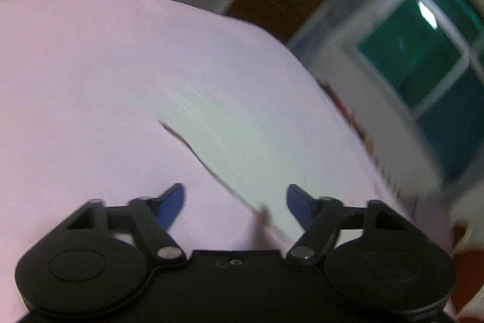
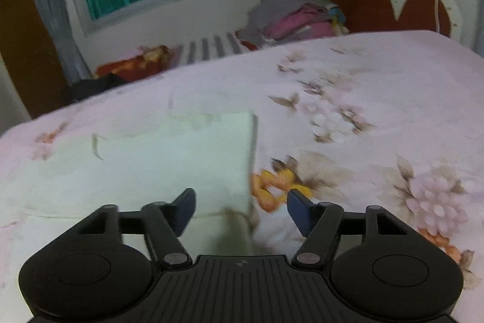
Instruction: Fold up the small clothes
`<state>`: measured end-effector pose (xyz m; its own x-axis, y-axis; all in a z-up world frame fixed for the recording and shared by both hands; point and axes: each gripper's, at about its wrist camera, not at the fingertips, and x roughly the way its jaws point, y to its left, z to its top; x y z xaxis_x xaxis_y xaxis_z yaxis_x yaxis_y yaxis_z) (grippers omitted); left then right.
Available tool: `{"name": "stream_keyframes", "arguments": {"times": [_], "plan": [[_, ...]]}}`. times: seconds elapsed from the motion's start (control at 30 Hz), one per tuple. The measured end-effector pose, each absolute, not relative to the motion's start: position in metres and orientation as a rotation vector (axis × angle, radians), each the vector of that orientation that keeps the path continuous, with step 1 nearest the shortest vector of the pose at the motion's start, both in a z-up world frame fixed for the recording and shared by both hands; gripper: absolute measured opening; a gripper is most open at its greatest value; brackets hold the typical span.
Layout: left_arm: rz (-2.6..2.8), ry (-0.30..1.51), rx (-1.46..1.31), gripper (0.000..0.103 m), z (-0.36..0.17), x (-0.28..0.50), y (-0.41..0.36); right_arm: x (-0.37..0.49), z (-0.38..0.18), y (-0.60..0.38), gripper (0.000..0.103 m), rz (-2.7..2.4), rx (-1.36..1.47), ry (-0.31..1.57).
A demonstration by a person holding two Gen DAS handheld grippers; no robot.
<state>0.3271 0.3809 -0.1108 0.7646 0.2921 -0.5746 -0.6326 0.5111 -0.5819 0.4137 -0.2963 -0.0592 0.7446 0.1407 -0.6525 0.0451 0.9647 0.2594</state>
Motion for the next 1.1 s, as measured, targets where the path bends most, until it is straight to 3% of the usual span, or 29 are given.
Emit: {"name": "stream_keyframes", "arguments": {"times": [0.2,0.23,0.27,0.3,0.4,0.5,0.67,0.9,1.1], "plan": [[0.566,0.372,-0.976,0.045,-0.126,0.340,0.422,0.412,-0.049,-0.289,0.060,0.043,0.317,0.730],[0.560,0.384,-0.968,0.033,-0.126,0.345,0.425,0.412,-0.048,-0.288,0.060,0.034,0.324,0.730],[0.549,0.407,-0.967,0.005,-0.126,0.349,0.428,0.410,-0.048,-0.287,0.060,0.027,0.333,0.732],[0.524,0.417,-0.990,0.002,-0.125,0.353,0.433,0.410,-0.048,-0.286,0.060,0.024,0.335,0.734],[0.494,0.282,-0.937,0.002,-0.109,0.349,0.432,0.409,-0.045,-0.281,0.060,0.012,0.330,0.736],[0.543,0.431,-0.951,0.002,-0.125,0.368,0.443,0.408,-0.040,-0.276,0.060,0.004,0.327,0.726],[0.484,0.381,-0.965,0.002,-0.118,0.373,0.433,0.406,-0.031,-0.273,0.060,-0.011,0.329,0.715],[0.269,0.421,-0.833,0.002,-0.082,0.441,0.370,0.405,-0.038,-0.287,0.060,-0.037,0.381,0.736],[0.021,0.503,-0.649,0.002,-0.049,0.515,0.250,0.413,-0.047,-0.291,0.060,-0.002,0.390,0.739]]}}
